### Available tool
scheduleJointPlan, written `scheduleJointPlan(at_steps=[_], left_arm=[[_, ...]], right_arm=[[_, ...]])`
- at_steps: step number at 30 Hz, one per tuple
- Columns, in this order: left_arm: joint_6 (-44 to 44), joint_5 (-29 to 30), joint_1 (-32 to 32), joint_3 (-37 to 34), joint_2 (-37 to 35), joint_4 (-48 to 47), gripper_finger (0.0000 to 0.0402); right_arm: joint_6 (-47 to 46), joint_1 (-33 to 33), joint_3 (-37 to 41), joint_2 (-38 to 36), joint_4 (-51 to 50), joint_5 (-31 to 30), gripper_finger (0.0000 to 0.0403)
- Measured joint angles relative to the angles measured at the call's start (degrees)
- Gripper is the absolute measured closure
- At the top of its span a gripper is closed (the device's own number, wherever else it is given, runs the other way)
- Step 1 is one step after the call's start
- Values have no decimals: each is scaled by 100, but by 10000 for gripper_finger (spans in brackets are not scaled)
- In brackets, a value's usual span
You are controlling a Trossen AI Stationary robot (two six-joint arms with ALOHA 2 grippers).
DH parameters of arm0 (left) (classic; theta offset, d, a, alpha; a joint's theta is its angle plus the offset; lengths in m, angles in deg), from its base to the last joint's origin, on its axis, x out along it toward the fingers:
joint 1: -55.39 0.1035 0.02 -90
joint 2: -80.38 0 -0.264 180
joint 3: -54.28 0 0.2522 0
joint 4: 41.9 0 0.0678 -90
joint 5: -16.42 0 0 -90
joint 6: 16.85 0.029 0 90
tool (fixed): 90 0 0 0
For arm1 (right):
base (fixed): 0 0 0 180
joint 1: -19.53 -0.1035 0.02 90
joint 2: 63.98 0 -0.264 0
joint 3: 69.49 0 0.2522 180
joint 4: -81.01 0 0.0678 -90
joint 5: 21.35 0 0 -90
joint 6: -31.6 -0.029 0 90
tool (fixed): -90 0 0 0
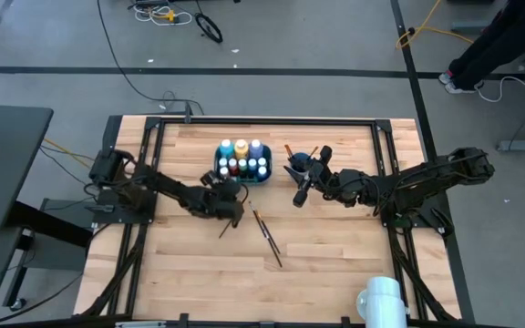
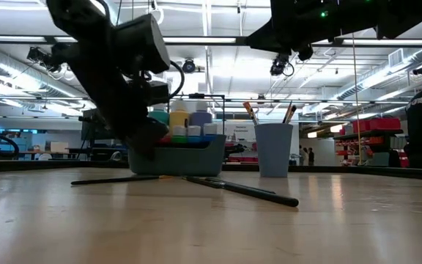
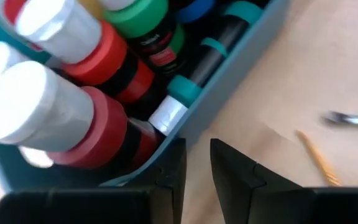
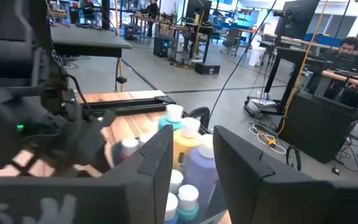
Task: Pick & Place Paint Supplies
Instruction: Adjust the blue bin on the table, then put the orange paint brush into the blue cup
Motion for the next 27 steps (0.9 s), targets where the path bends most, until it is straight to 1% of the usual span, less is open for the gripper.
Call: scheduleJointPlan(at_steps=[2, 5, 10, 12, 15, 22, 25, 27], left_arm=[[187, 58, 191, 0, 0, 7, 319], [382, -8, 405, 0, 0, 34, 319], [240, -28, 339, -4, -190, 32, 319], [148, 15, 193, -4, -382, 51, 319], [88, 242, -127, -4, -775, 51, 319], [-84, 968, -1055, -2, -1614, 12, 319], [-77, 1338, -1415, -2, -1940, -205, 319], [-225, 1587, -1568, 4, -2113, -420, 319]], right_arm=[[0, 0, 0, 0, 2, -2, 284], [0, 0, 0, 0, 4, 0, 284], [0, 0, 0, 0, 2, 2, 284], [0, 0, 0, 0, 2, 2, 284], [0, 0, 0, 0, 2, 2, 284], [-27, 0, 0, 0, 0, 26, 284], [-160, 0, 0, 0, -11, 260, 284], [-157, 0, 0, 0, -11, 421, 284]])
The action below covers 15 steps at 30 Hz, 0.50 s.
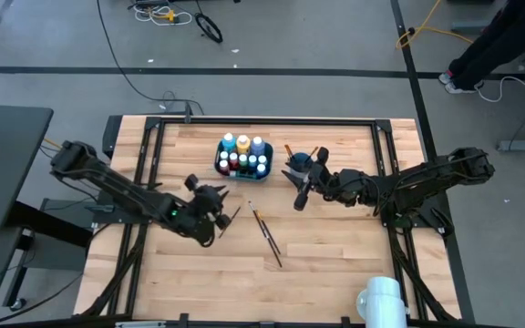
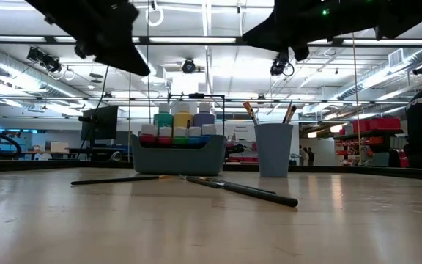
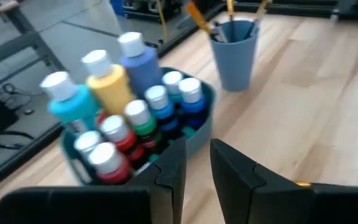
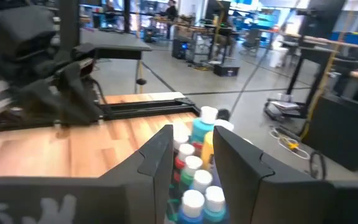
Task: Pick & Place Paint Supplies
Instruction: Put the orange paint brush into the blue cup
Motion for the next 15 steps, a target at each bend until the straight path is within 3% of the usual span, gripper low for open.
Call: scheduleJointPlan(at_steps=[5, 7, 11, 15], left_arm=[[-729, 165, -142, -50, -212, -951, 319], [-897, 130, -142, -325, -228, -702, 319], [-690, -330, -70, -1344, -225, 1135, 319], [414, -852, 39, -2493, -224, 4071, 319]], right_arm=[[0, 0, 0, 0, 9, 198, 284], [0, 0, 0, 0, 13, 194, 284], [-101, 0, 0, 0, 13, 193, 284], [-129, 0, 0, 0, 28, 178, 284]])
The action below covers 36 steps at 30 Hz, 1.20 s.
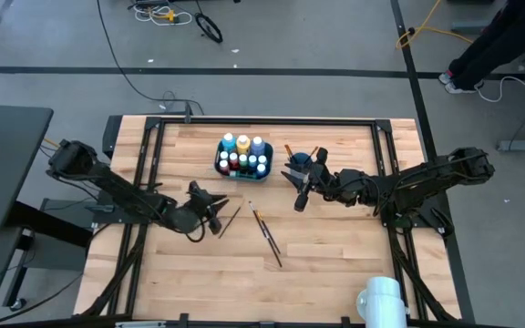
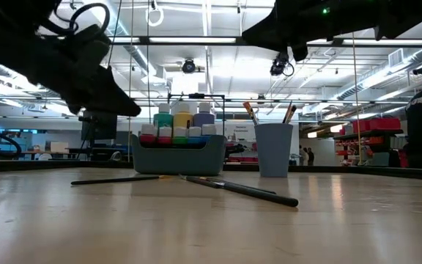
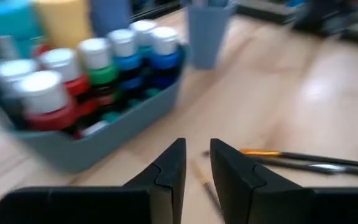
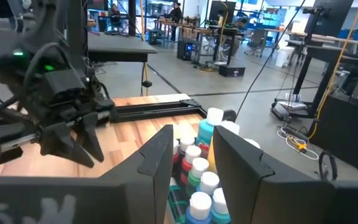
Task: Pick & Place Paint Supplies
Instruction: Put the orange paint brush into the blue cup
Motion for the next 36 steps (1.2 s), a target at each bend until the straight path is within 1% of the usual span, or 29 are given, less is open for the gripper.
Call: scheduleJointPlan(at_steps=[2, 4, 7, 11, 14, 17, 19, 21, 23, 24, 28, 31, 34, 36], left_arm=[[564, -415, 154, -437, 62, 1283, 319], [748, -912, 336, -732, 167, 2068, 319], [776, -1376, 568, -858, 322, 2375, 319], [691, -1606, 735, -710, 754, 2395, 318], [898, -1616, 747, -448, 1175, 2399, 305], [1122, -1531, 745, -216, 1545, 2388, 275], [897, -1244, 746, -115, 1691, 2393, 251], [426, -890, 747, -67, 1767, 2384, 230], [110, -720, 747, -40, 1838, 2384, 216], [62, -742, 747, -40, 1871, 2374, 212], [-85, -997, 716, -20, 2210, 2532, 213], [-163, -968, 670, 164, 2584, 2542, 220], [-51, -1004, 630, 440, 2987, 2545, 226], [-1, -871, 604, 548, 3174, 2528, 229]], right_arm=[[0, 0, 0, 0, 30, 0, 284], [1, 0, 2, 0, 56, -2, 284], [2, 0, 2, 0, 78, 0, 284], [3, 0, 2, 0, 77, 1, 284], [5, 0, 2, 0, 75, 2, 284], [3, 0, 2, 0, 67, 2, 284], [-7, 0, 2, 0, 38, 4, 284], [-8, 0, 2, 0, 31, 4, 284], [-8, 0, 2, 0, 31, 4, 284], [-8, 0, 2, 0, 31, 4, 284], [-8, 0, 2, 0, 29, 7, 284], [-8, 0, 2, 0, 31, 7, 284], [-12, 0, 2, 0, 25, 8, 284], [-13, 0, 2, 0, 21, 50, 284]])
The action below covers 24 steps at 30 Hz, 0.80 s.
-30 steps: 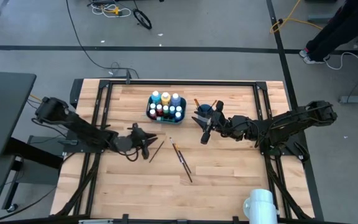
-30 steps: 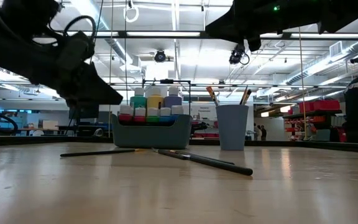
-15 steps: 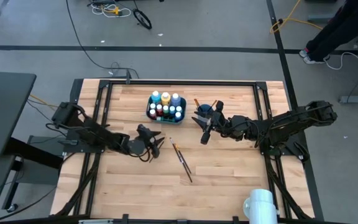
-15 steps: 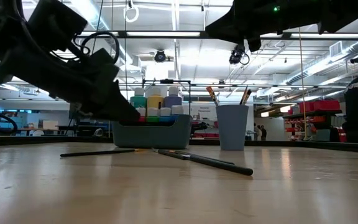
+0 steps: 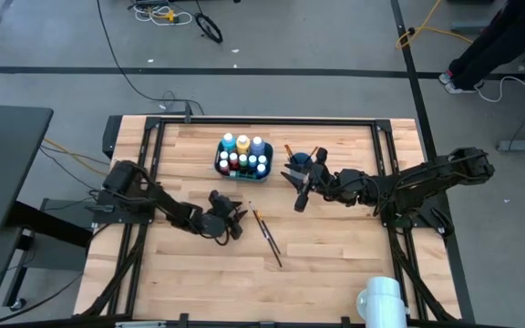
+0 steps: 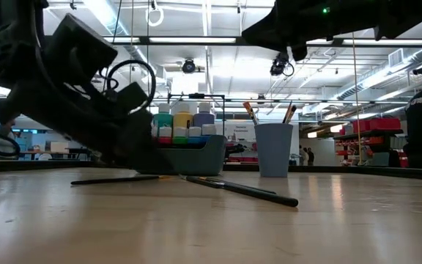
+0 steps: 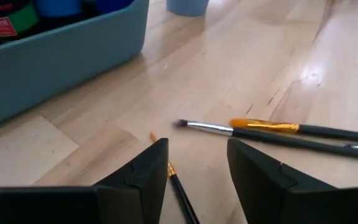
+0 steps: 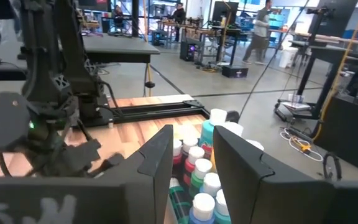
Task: Pick & Place Paint Supplies
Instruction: Put the orange paint brush into the blue cup
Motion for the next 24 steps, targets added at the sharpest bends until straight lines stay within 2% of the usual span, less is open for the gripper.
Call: scheduleJointPlan(at_steps=[8, 12, 15, 20, 22, 24], left_arm=[[-839, 373, -8, 58, 461, -125, 233], [-726, 391, -11, 57, 513, -221, 246], [-493, 384, -7, 46, 517, -256, 283], [-545, 374, 4, 39, 523, -257, 374], [-546, 349, 4, 34, 526, -190, 388], [-487, 316, 0, 22, 535, -92, 386]], right_arm=[[8, 2, 0, 0, 7, 250, 284], [13, 4, 0, 0, 6, 250, 284], [15, 4, 0, 0, 7, 250, 284], [17, 4, 0, 0, 4, 248, 284], [17, 4, 0, 0, 4, 248, 284], [20, 4, 0, 0, 4, 248, 284]])
